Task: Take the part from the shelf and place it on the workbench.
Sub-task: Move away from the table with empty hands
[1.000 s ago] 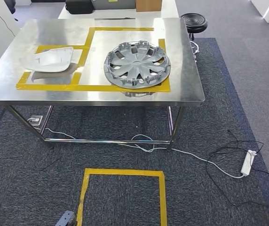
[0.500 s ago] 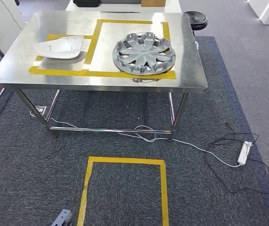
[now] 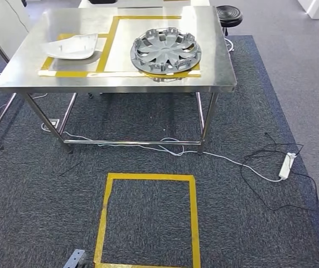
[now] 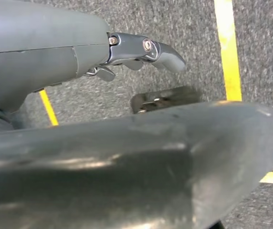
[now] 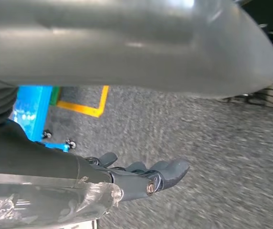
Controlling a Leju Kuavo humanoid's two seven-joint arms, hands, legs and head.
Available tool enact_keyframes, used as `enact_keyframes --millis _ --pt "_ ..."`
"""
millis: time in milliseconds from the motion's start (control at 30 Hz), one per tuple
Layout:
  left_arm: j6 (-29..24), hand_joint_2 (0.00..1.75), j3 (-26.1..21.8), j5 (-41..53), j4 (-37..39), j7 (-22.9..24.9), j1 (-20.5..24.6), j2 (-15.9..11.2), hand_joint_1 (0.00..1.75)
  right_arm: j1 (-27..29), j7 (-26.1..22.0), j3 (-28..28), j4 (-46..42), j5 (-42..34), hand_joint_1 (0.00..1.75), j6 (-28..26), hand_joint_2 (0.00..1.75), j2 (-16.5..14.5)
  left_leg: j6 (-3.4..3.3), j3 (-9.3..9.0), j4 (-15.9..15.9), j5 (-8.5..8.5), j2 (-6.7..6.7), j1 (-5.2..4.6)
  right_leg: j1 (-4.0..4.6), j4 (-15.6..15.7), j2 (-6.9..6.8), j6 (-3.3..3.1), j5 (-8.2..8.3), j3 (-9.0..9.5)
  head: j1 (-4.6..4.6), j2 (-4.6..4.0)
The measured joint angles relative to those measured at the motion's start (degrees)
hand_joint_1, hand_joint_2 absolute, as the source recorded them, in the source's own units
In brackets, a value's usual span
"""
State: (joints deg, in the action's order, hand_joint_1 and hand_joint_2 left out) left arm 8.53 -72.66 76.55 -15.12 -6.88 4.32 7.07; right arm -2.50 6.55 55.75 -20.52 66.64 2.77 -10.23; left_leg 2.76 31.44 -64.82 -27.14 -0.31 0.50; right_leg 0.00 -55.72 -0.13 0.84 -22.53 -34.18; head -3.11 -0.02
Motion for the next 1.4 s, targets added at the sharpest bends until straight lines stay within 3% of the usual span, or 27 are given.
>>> enact_keyframes --millis 67,100,167,200,267,333,367,400,467,533,567,600,667,700,767,833,900,933,967,1033,1100,1133,1167,1200,1267,1333,1400 --pt "-0.2 0.0 0.0 0.0 0.0 -0.9 0.0 0.0 0.0 -0.2 -0.3 0.8 0.0 -0.7 0.0 0.3 0.0 -0.3 -0.54 -5.61 8.0 -1.32 -0.94 0.07 0.19 -0.7 0.41 0.56 1.01 -1.26 0.03 0.0" --pt "-0.1 0.0 0.0 -0.1 0.0 -1.0 -0.1 0.0 0.0 -0.3 -0.7 1.2 0.0 -1.1 0.0 0.4 0.0 -0.4 -0.9 -6.93 10.2 -2.21 -1.21 0.01 0.25 -0.9 0.66 0.84 1.56 -1.73 0.04 0.0" --pt "0.0 0.0 0.0 -0.3 0.0 -0.8 -0.3 0.1 0.0 -0.2 -1.7 2.1 0.0 -1.7 0.0 0.4 0.0 -0.5 -1.79 -6.73 11.0 -2.46 -0.62 -0.06 0.12 -1.0 1.2 1.41 2.5 -2.34 0.05 0.0" --pt "-0.1 0.0 0.0 -0.4 0.0 -0.7 -0.4 0.1 0.0 -0.1 -2.1 2.6 -0.1 -1.8 0.0 0.4 0.0 -0.5 -2.27 -6.5 11.0 -2.17 -0.16 -0.04 0.01 -1.5 1.3 1.73 2.1 -2.73 0.16 0.0" --pt "-0.3 0.0 0.0 -0.4 0.0 -0.4 -0.4 0.1 0.0 0.2 -2.5 3.3 -0.2 -1.7 0.0 0.4 0.0 -0.6 -3.17 -5.99 11.0 -1.49 0.72 0.03 -0.14 -5.9 1.07 2.3 -1.08 -4.66 0.54 0.0" --pt "-0.6 0.0 0.0 -0.3 0.0 -0.2 -0.4 0.0 0.0 0.3 -2.6 4.0 -0.3 -1.6 0.0 0.4 0.0 -0.7 -3.58 -5.32 11.0 -0.92 1.64 -0.15 -0.17 -14.3 0.72 2.74 -5.61 -7.65 0.84 0.0" --pt "-0.7 0.0 0.0 -0.3 0.0 -0.2 -0.4 0.1 0.0 0.3 -2.7 4.2 -0.3 -1.6 0.0 0.4 0.0 -0.7 -3.62 -5.02 11.0 -0.7 2.16 -0.24 -0.17 -17.4 0.65 2.83 -6.9 -8.49 0.85 0.0" --pt "-0.7 0.0 0.0 -0.3 0.0 -0.2 -0.4 0.1 0.0 0.3 -2.7 4.5 -0.3 -1.5 0.0 0.4 0.0 -0.7 -3.61 -4.84 11.0 -0.52 2.67 -0.32 -0.16 -18.4 0.59 2.81 -7.16 -8.26 0.85 0.0" --pt "-0.7 0.0 0.0 -0.3 0.0 -0.2 -0.4 0.1 0.0 0.4 -2.7 4.9 -0.3 -1.5 0.0 0.4 0.0 -0.7 -3.49 -4.76 11.0 -0.33 3.68 -0.4 -0.08 -13.0 -0.04 2.5 -4.85 -4.14 0.85 0.0" --pt "-0.8 0.0 0.0 -0.3 0.0 -0.2 -0.4 0.1 0.0 0.2 -2.7 5.0 -0.4 -1.4 0.0 0.4 0.0 -0.8 -3.18 -4.79 10.9 -0.33 4.71 -0.59 0.39 -4.4 -2.59 1.83 -2.7 1.08 0.86 0.0" --pt "-0.8 0.0 0.0 -0.3 0.0 -0.2 -0.4 0.1 0.0 0.0 -2.8 5.1 -0.4 -1.4 0.0 0.5 0.0 -0.8 -2.94 -4.72 10.8 -0.33 5.2 -0.73 0.65 -1.9 -3.59 1.41 -2.29 2.46 0.84 0.0" --pt "-0.8 0.0 0.0 -0.3 0.0 -0.2 -0.3 0.1 0.0 -0.1 -2.8 5.3 -0.5 -1.3 0.0 0.5 0.0 -0.8 -2.69 -4.62 10.7 -0.34 5.72 -0.88 0.9 -0.8 -4.14 1.03 -2.35 2.86 0.83 0.0" --pt "-0.8 0.0 0.0 -0.3 0.0 -0.2 -0.2 0.1 0.0 -0.1 -2.9 5.6 -0.6 -1.3 0.0 0.5 0.0 -0.9 -2.14 -4.46 10.7 -0.43 6.67 -0.98 0.94 -0.7 -3.05 0.33 -2.11 2.45 0.83 0.01" --pt "-0.8 0.0 0.0 -0.3 0.0 -0.2 -0.1 0.1 0.0 0.0 -2.9 5.7 -0.6 -1.3 0.0 0.4 0.0 -0.9 -1.82 -4.3 10.3 -0.89 6.16 -0.92 0.82 -0.6 -2.43 0.04 -1.94 2.32 0.8 0.01" --pt "-0.8 0.0 0.0 -0.3 0.0 -0.1 -0.1 0.1 0.0 -0.1 -2.9 5.8 -0.7 -1.3 0.0 0.4 0.0 -1.0 -1.19 -2.56 6.5 -3.62 3.55 -0.7 0.47 -0.2 -1.15 -0.54 -1.54 2.13 0.63 0.01" --pt "-0.8 0.0 0.0 -0.3 0.0 0.4 -0.2 0.1 0.0 -0.3 -2.9 6.0 -0.7 -1.1 0.0 0.4 0.0 -1.2 -0.87 1.26 -1.4 -7.5 1.31 -0.49 0.37 -0.2 0.26 -0.85 -1.28 1.71 0.5 0.01" --pt "-0.7 0.0 0.0 -0.3 0.0 1.2 -0.4 0.1 0.0 -0.2 -3.0 6.2 -0.8 -0.8 0.0 0.4 0.0 -1.3 -0.71 4.22 -6.8 -8.68 0.79 -0.35 0.33 -0.3 1.87 -0.84 -1.07 1.41 0.5 0.0" --pt "-0.7 0.0 0.0 -0.3 0.0 1.5 -0.5 0.1 0.0 -0.1 -3.0 6.4 -0.8 -0.7 0.0 0.4 0.0 -1.4 -0.64 4.33 -6.6 -7.54 0.65 -0.26 0.26 -0.4 2.7 -0.74 -0.99 1.34 0.49 0.0" --pt "-0.6 0.0 0.0 -0.2 0.0 1.7 -0.5 0.1 0.0 0.0 -2.9 6.5 -0.8 -0.7 0.0 0.4 0.0 -1.5 -0.52 3.38 -4.3 -5.44 0.32 -0.09 0.16 -0.5 3.53 -0.55 -0.94 1.31 0.5 0.0" --pt "-0.5 0.0 0.1 -0.2 0.0 1.7 -0.5 0.1 0.0 0.0 -2.5 6.9 -1.1 -0.5 0.0 0.3 0.0 -1.7 0.01 0.16 3.1 -1.23 -2.31 0.65 0.05 -1.1 5.1 0.08 -0.98 0.95 0.44 0.01" --pt "-0.2 0.0 0.1 -0.1 0.0 1.3 -0.4 0.3 0.0 -0.2 -1.8 7.5 -1.6 -0.3 0.0 0.2 0.0 -1.9 -0.11 -1.54 7.4 -0.14 -4.95 1.23 0.05 -2.0 6.55 0.89 -0.88 -0.05 0.39 0.02" --pt "0.0 0.0 0.1 0.0 0.0 1.0 -0.5 0.4 0.0 -0.2 -1.5 7.8 -1.9 -0.1 0.0 0.2 0.0 -2.0 -0.46 -1.62 8.0 -0.41 -5.29 1.23 0.01 -2.2 7.25 1.27 -0.73 -0.56 0.37 0.02" --pt "0.1 0.0 0.1 0.1 0.0 0.7 -0.5 0.4 0.0 0.0 -1.3 8.1 -2.2 0.0 0.0 0.2 0.0 -2.2 -1.03 -1.51 7.9 -0.5 -4.67 1.15 -0.16 -2.1 7.87 1.6 -0.51 -1.0 0.39 0.02" --pt "0.2 0.0 0.1 0.2 0.0 0.5 -0.5 0.4 0.0 0.3 -1.1 8.5 -2.4 0.1 0.0 0.2 0.0 -2.3 -1.45 -1.46 8.0 -0.39 -3.96 1.08 -0.19 -2.3 7.41 1.92 -0.57 -1.3 0.42 0.02" --pt "0.3 0.0 0.1 0.2 0.0 0.1 -0.6 0.4 0.0 0.6 -1.0 9.1 -2.8 0.2 0.0 0.2 0.0 -2.5 -2.2 -1.47 8.1 -0.16 -2.41 0.99 -0.1 -5.1 4.63 2.47 -2.51 -2.79 0.81 0.02" --pt "0.3 0.0 0.1 0.2 0.0 0.0 -0.8 0.4 0.0 0.2 -1.1 9.4 -3.1 0.4 0.0 0.3 0.0 -2.8 -2.64 -1.44 8.1 -0.14 -0.48 0.73 -0.02 -12.5 1.62 2.81 -6.59 -6.01 1.14 0.02" --pt "0.3 0.0 0.1 0.2 0.0 0.3 -1.0 0.4 0.0 0.0 -1.6 9.7 -3.2 0.8 0.0 0.4 0.0 -2.9 -2.81 -1.44 8.1 -0.21 1.48 0.59 -0.16 -18.8 0.7 2.94 -9.03 -8.58 1.17 0.02"
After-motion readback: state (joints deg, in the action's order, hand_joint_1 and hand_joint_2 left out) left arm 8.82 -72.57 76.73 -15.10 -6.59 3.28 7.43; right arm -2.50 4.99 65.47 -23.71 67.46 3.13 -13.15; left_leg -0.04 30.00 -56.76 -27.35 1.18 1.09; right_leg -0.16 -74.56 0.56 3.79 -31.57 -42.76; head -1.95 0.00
